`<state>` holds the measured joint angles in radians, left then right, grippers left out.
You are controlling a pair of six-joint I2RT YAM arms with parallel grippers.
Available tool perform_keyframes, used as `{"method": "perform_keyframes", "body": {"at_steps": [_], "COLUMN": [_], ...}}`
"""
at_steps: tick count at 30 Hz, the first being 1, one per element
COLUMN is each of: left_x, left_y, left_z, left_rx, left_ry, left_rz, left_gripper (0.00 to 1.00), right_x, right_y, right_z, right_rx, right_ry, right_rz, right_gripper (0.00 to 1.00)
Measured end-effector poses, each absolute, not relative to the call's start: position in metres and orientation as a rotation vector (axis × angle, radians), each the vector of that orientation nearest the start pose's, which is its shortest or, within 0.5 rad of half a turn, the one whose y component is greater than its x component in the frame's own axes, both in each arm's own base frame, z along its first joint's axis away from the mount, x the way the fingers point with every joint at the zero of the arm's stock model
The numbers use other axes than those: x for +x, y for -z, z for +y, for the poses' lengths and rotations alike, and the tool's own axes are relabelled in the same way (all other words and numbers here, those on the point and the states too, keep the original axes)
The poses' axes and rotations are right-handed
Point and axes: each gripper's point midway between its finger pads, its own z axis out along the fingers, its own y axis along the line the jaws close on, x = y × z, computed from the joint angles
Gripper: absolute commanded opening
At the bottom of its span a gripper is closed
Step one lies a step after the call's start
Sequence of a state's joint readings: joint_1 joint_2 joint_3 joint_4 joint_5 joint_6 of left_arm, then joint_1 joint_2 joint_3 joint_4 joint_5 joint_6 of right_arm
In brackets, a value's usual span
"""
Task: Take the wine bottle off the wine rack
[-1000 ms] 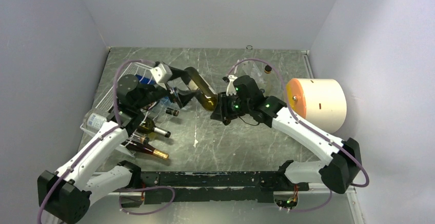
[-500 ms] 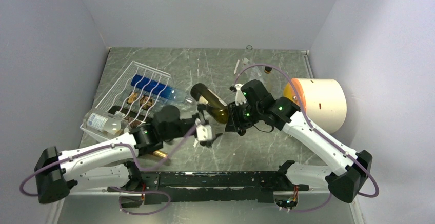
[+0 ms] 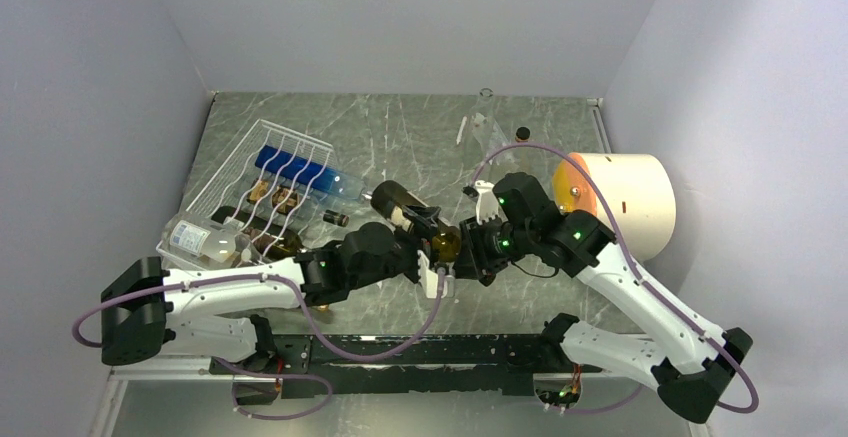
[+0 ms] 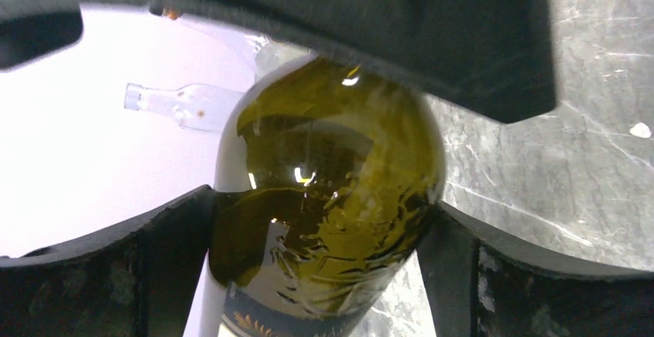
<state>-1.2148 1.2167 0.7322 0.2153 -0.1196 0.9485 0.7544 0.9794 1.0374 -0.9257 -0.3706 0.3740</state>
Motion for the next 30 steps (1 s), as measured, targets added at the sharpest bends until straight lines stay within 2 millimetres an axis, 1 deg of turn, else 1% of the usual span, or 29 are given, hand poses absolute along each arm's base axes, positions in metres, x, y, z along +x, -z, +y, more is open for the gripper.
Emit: {"method": "perform_keyframes", "body": {"at_steps": [1,2,4,5,6,8,9,11,12,13,14,16,19,21,23,26,30], "left_x": [0.194,0.196,0.195,0.195,0.195,0.196,0.196,0.198,0.199,0.202,0.206,0.216,0.224,0.225,0.224,0.224,0.226], "left_y": [-0.212,-0.212,-0.211,-0.207,-0.203,-0.200,-0.201,-0.201,-0.198,-0.193,-0.189,-0.182,-0.174,-0.170,-0.169,-0.174,-0.185], "left_z": [-0.358,-0.358,-0.359,-0.359,-0.360,-0.360,-0.360,-0.359,-0.356,-0.353,-0.350,-0.344,-0.340,-0.341,-0.343,-0.345,-0.350], "left_rx": [1.576,1.580,1.611,1.625,1.640,1.636,1.633,1.631,1.625,1.611,1.598,1.558,1.504,1.477,1.444,1.389,1.313], "left_ry": [0.072,0.068,0.056,0.058,0.064,0.087,0.092,0.103,0.120,0.135,0.145,0.161,0.191,0.223,0.259,0.316,0.404], "left_rz": [0.937,0.929,0.904,0.906,0.909,0.925,0.926,0.927,0.960,1.005,1.047,1.133,1.229,1.279,1.322,1.373,1.426], "left_gripper": [0.67,0.56,0.48,0.43,0.35,0.11,0.08,0.07,0.07,0.07,0.07,0.07,0.07,0.07,0.07,0.07,0.07], "right_x": [0.115,0.113,0.112,0.112,0.112,0.113,0.115,0.118,0.122,0.129,0.135,0.148,0.168,0.176,0.182,0.186,0.185], "right_y": [-0.207,-0.209,-0.211,-0.209,-0.207,-0.205,-0.205,-0.206,-0.209,-0.217,-0.225,-0.242,-0.254,-0.259,-0.269,-0.290,-0.313], "right_z": [0.217,0.217,0.216,0.215,0.215,0.214,0.215,0.216,0.217,0.219,0.221,0.221,0.213,0.206,0.199,0.191,0.181], "right_rx": [-0.668,-0.671,-0.653,-0.641,-0.631,-0.613,-0.606,-0.597,-0.593,-0.593,-0.587,-0.562,-0.481,-0.423,-0.360,-0.285,-0.242], "right_ry": [-0.934,-0.948,-0.959,-0.956,-0.950,-0.938,-0.933,-0.924,-0.922,-0.911,-0.901,-0.865,-0.768,-0.720,-0.699,-0.719,-0.762], "right_rz": [2.499,2.491,2.494,2.505,2.515,2.522,2.517,2.504,2.483,2.442,2.408,2.340,2.278,2.248,2.198,2.072,1.902], "right_gripper": [0.00,0.00,0.01,0.06,0.11,0.32,0.42,0.59,0.67,0.74,0.79,0.86,0.92,0.95,0.96,0.96,0.95]}}
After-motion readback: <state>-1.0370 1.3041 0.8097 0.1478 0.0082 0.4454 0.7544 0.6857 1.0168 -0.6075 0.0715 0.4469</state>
